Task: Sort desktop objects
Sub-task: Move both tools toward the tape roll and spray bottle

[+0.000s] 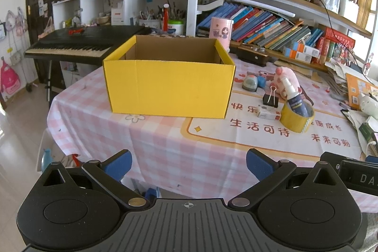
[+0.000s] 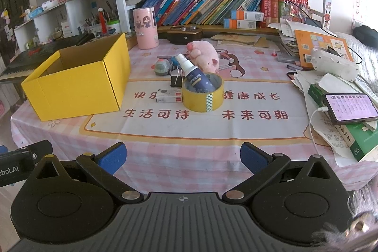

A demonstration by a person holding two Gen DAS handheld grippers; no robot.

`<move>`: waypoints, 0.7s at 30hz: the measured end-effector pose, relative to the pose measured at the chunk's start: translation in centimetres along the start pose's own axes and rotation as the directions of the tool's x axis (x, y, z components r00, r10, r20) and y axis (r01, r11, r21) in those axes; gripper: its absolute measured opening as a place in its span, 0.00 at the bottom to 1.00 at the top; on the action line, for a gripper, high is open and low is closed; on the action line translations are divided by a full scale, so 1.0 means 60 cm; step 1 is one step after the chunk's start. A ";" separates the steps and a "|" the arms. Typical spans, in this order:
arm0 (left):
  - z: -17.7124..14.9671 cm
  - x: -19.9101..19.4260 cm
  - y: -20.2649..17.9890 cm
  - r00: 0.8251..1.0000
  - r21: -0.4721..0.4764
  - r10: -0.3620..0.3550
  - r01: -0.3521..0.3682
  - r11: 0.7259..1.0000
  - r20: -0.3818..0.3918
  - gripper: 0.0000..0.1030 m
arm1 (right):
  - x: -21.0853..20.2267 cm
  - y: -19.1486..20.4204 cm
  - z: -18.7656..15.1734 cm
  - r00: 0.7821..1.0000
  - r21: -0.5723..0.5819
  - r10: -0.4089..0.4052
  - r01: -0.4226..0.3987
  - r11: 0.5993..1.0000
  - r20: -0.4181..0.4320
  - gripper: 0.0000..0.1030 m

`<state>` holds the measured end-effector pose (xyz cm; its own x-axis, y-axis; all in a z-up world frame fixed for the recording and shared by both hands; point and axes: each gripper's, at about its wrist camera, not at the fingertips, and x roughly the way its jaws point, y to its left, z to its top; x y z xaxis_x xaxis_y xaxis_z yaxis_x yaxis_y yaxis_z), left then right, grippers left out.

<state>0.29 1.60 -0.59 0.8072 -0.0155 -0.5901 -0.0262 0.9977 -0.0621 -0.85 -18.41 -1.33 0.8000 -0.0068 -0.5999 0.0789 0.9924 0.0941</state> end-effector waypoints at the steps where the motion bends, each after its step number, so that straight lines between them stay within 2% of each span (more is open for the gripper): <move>1: -0.001 0.000 0.001 1.000 0.000 0.000 0.000 1.000 -0.001 1.00 | 0.000 0.000 0.000 1.000 0.000 0.000 0.000 1.000 0.000 1.00; 21: 0.000 0.006 -0.016 0.999 0.023 -0.026 0.027 0.999 -0.022 1.00 | 0.001 -0.021 -0.003 1.000 0.023 -0.016 0.017 1.000 -0.025 1.00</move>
<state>0.60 0.61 -0.75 0.7942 -0.0429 -0.6061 0.0089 0.9982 -0.0590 -1.02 -19.63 -1.64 0.7833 -0.0200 -0.6213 0.1064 0.9891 0.1022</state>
